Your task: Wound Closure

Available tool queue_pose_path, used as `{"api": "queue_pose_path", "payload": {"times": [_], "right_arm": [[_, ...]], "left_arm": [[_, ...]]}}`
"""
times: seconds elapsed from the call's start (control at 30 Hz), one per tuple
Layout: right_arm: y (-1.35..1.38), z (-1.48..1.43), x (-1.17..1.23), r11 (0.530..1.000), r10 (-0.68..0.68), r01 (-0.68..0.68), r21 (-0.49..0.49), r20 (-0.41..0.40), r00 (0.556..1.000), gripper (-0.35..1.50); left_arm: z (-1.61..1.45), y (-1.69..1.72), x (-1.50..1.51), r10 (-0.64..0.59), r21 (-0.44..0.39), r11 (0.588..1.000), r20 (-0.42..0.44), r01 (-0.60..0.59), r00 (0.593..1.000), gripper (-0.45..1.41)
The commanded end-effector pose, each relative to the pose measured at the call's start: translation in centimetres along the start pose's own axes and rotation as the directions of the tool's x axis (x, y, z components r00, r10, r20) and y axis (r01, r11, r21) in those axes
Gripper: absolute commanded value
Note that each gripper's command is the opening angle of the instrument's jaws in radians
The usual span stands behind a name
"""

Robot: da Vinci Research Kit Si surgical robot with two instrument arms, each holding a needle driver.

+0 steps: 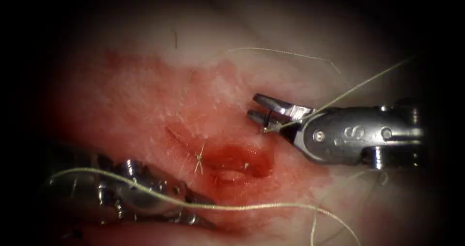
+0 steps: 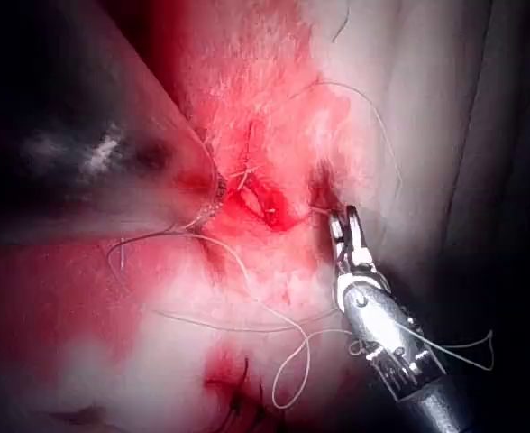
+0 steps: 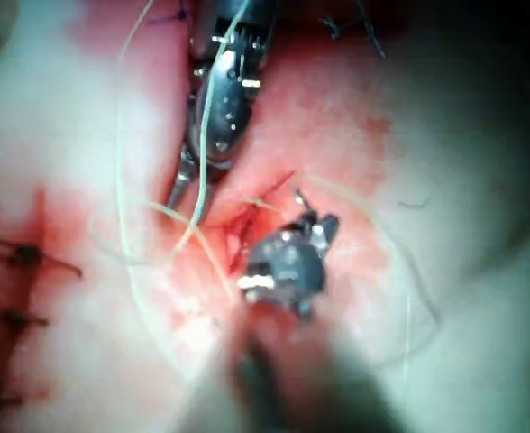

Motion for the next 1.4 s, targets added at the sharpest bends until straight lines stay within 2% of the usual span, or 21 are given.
{"api": "queue_pose_path", "payload": {"times": [0.03,0.1,0.23,0.3,0.4,0.43,0.47,0.5,0.53,0.6,0.67,0.7,0.77,0.8,0.87,0.97,1.1,1.23,1.37,1.4], "right_arm": [[-0.03,0.10,-0.02,1.000,-0.007,0.007,0.007,0.006,1.000,-0.35],[-0.01,0.12,-0.02,0.999,0.028,-0.028,0.021,0.009,1.000,-0.35],[0.11,0.21,-0.07,0.966,0.245,-0.245,0.087,0.002,0.969,-0.35],[0.13,0.22,-0.09,0.955,0.279,-0.278,0.101,0.002,0.960,-0.35],[0.27,0.26,-0.18,0.871,0.467,-0.462,0.166,0.010,0.884,-0.35],[0.27,0.26,-0.18,0.871,0.467,-0.462,0.166,0.010,0.884,-0.35],[0.28,0.27,-0.20,0.848,0.500,-0.495,0.188,0.021,0.866,-0.35],[0.29,0.28,-0.23,0.820,0.539,-0.534,0.207,0.037,0.842,-0.35],[0.28,0.33,-0.34,0.750,0.612,-0.614,0.247,0.094,0.785,-0.35],[0.24,0.36,-0.41,0.692,0.664,-0.670,0.267,0.129,0.737,-0.35],[0.16,0.40,-0.51,0.599,0.730,-0.743,0.298,0.176,0.660,-0.35],[0.09,0.43,-0.58,0.537,0.765,-0.780,0.320,0.205,0.611,-0.35],[-0.03,0.47,-0.63,0.475,0.782,-0.805,0.356,0.249,0.571,-0.35],[-0.03,0.47,-0.63,0.475,0.782,-0.805,0.356,0.249,0.571,-0.35],[-0.15,0.46,-0.63,0.398,0.800,-0.831,0.389,0.296,0.522,-0.35],[-0.34,0.40,-0.57,0.309,0.814,-0.845,0.436,0.338,0.473,-0.35],[-0.52,0.32,-0.47,0.291,0.815,-0.846,0.447,0.348,0.464,-0.35],[-0.38,0.32,-0.49,0.303,0.846,-0.856,0.418,0.295,0.444,-0.35],[-0.08,0.39,-0.68,0.181,0.910,-0.906,0.382,0.285,0.302,-0.35],[-0.08,0.39,-0.68,0.181,0.910,-0.906,0.382,0.285,0.302,-0.35]], "left_arm": [[0.09,0.00,0.01,0.001,-0.003,1.000,0.000,-0.001,1.000,0.29],[0.10,-0.02,0.02,0.001,0.000,1.000,0.000,-0.001,1.000,0.29],[0.15,-0.07,0.01,0.003,0.005,1.000,0.000,-0.003,1.000,0.29],[0.15,-0.07,0.01,0.004,0.005,1.000,0.000,-0.004,1.000,0.29],[0.15,-0.11,-0.01,0.006,0.006,1.000,0.000,-0.006,1.000,0.29],[0.15,-0.11,-0.01,0.006,0.006,1.000,0.000,-0.006,1.000,0.29],[0.15,-0.11,-0.01,0.007,0.006,1.000,0.000,-0.007,1.000,0.29],[0.15,-0.11,-0.01,0.007,0.006,1.000,0.000,-0.007,1.000,0.29],[0.15,-0.11,-0.01,0.007,0.006,1.000,0.000,-0.007,1.000,0.29],[0.15,-0.11,-0.01,0.007,0.006,1.000,0.000,-0.007,1.000,0.29],[0.15,-0.11,-0.01,0.007,0.006,1.000,0.000,-0.007,1.000,0.29],[0.15,-0.12,-0.01,0.007,0.009,1.000,0.000,-0.007,1.000,0.29],[0.15,-0.12,-0.01,0.008,0.009,1.000,0.000,-0.008,1.000,0.29],[0.15,-0.12,-0.01,0.008,0.009,1.000,0.000,-0.008,1.000,0.29],[0.14,-0.12,-0.01,0.014,0.009,1.000,0.000,-0.014,1.000,0.29],[0.13,-0.11,-0.01,0.014,0.008,1.000,0.000,-0.014,1.000,0.29],[0.09,-0.08,0.00,0.030,0.007,1.000,-0.001,-0.030,1.000,0.30],[0.04,-0.03,0.05,0.071,0.010,0.997,-0.004,-0.071,0.997,0.33],[-0.02,0.03,0.25,0.259,0.044,0.966,-0.086,-0.256,0.962,0.41],[-0.02,0.03,0.25,0.259,0.044,0.966,-0.086,-0.256,0.962,0.41]]}}
